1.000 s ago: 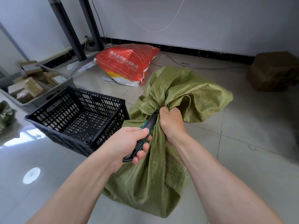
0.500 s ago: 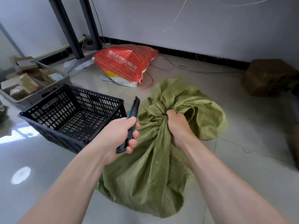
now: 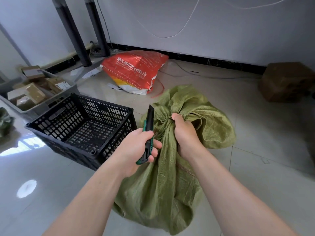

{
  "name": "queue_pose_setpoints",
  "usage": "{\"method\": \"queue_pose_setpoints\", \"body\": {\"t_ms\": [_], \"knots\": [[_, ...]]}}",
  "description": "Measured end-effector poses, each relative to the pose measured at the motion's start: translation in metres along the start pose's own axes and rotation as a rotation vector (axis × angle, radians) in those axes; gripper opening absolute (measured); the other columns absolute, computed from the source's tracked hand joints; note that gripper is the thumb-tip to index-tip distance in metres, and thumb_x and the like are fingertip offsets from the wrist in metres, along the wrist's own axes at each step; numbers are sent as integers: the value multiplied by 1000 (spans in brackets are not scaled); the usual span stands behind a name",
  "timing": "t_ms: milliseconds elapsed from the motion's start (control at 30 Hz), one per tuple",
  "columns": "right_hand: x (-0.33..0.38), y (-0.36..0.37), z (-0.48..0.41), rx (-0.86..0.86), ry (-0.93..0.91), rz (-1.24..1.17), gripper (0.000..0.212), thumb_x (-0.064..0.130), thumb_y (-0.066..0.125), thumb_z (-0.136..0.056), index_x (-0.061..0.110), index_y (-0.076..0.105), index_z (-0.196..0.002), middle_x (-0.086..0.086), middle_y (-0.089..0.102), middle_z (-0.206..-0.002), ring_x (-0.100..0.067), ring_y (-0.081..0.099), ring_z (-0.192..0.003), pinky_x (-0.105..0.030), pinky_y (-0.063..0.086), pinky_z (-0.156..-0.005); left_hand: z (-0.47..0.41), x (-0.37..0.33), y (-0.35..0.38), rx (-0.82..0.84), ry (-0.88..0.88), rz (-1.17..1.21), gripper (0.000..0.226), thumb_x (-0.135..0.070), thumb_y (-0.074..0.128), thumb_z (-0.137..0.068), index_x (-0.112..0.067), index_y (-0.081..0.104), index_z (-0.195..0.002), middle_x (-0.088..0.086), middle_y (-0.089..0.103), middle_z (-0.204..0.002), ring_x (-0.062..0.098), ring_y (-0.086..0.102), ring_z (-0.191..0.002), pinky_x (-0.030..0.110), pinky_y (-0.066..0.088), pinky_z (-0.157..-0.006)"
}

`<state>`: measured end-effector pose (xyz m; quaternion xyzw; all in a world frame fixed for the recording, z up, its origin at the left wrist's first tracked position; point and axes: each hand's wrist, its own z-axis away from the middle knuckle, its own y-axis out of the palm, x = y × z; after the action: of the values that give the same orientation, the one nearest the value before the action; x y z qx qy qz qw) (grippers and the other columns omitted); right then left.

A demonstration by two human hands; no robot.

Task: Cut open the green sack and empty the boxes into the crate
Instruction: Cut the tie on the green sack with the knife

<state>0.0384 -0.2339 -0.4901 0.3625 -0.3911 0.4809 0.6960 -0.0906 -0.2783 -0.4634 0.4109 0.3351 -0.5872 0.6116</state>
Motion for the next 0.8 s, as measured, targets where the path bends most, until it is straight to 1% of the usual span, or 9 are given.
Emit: {"method": "queue_pose_setpoints", "body": {"t_ms": [33, 133, 267, 400, 467, 533, 600, 700, 800], "knots": [[0, 0, 0, -5, 5, -5, 61, 52, 56, -79, 8, 59, -122, -13, 72, -108, -33, 70, -100, -52, 54, -96, 0, 1, 0, 16, 12, 11, 8, -10, 43, -100, -7, 49, -104, 12, 62, -77, 16, 49, -49, 23, 37, -38], [0, 1, -1, -3, 18, -20, 69, 55, 54, -71, 10, 58, -123, -12, 72, -109, -34, 69, -101, -52, 54, -97, 0, 2, -3, 68, 49, 44, 24, 5, 37, -93, -7, 48, -111, 11, 58, -86, 14, 47, -50, 23, 35, -40], [1, 1, 0, 0, 25, -32, 65, 53, 55, -74, 9, 58, -122, -12, 71, -109, -33, 69, -100, -52, 54, -96, 2, -1, -4, 113, 78, 85, 35, 12, 33, -89, -6, 48, -116, 11, 56, -84, 14, 46, -51, 23, 36, -42], [1, -1, 0, -7, 43, -45, 58, 50, 57, -81, 8, 58, -122, -13, 71, -109, -33, 69, -100, -52, 55, -95, 1, -3, -2, 146, 104, 107, 45, 17, 34, -85, -7, 49, -119, 8, 52, -83, 14, 46, -52, 23, 35, -44], [2, -3, -1, -4, 49, -54, 53, 47, 57, -86, 8, 58, -121, -14, 71, -109, -34, 69, -100, -52, 55, -95, 2, -4, 1, 169, 112, 114, 48, 18, 34, -83, -7, 50, -120, 7, 50, -82, 14, 45, -53, 23, 35, -44], [2, -4, -1, -7, 50, -57, 50, 44, 56, -88, 7, 59, -121, -15, 71, -108, -34, 69, -99, -52, 55, -94, 4, -8, 3, 197, 123, 128, 51, 16, 41, -75, -6, 50, -121, 7, 49, -83, 15, 46, -54, 23, 35, -43], [3, -4, 0, -13, 45, -60, 54, 45, 56, -85, 5, 59, -121, -16, 70, -107, -36, 69, -99, -53, 56, -92, 5, -11, 4, 210, 139, 144, 60, 10, 44, -64, -7, 51, -121, 8, 48, -87, 15, 47, -56, 23, 36, -43], [3, -1, 2, -8, 52, -66, 58, 48, 55, -81, 5, 58, -121, -17, 70, -107, -36, 69, -99, -55, 56, -92, 5, -12, 4, 184, 147, 161, 65, 7, 45, -60, -7, 50, -124, 10, 46, -90, 14, 48, -57, 22, 37, -42], [2, -1, 3, 5, 61, -67, 43, 42, 55, -92, 7, 59, -117, -16, 71, -107, -35, 70, -99, -54, 56, -93, 2, -7, 5, 142, 129, 137, 60, 8, 46, -63, -5, 49, -121, 10, 46, -88, 15, 48, -56, 23, 37, -42]]}}
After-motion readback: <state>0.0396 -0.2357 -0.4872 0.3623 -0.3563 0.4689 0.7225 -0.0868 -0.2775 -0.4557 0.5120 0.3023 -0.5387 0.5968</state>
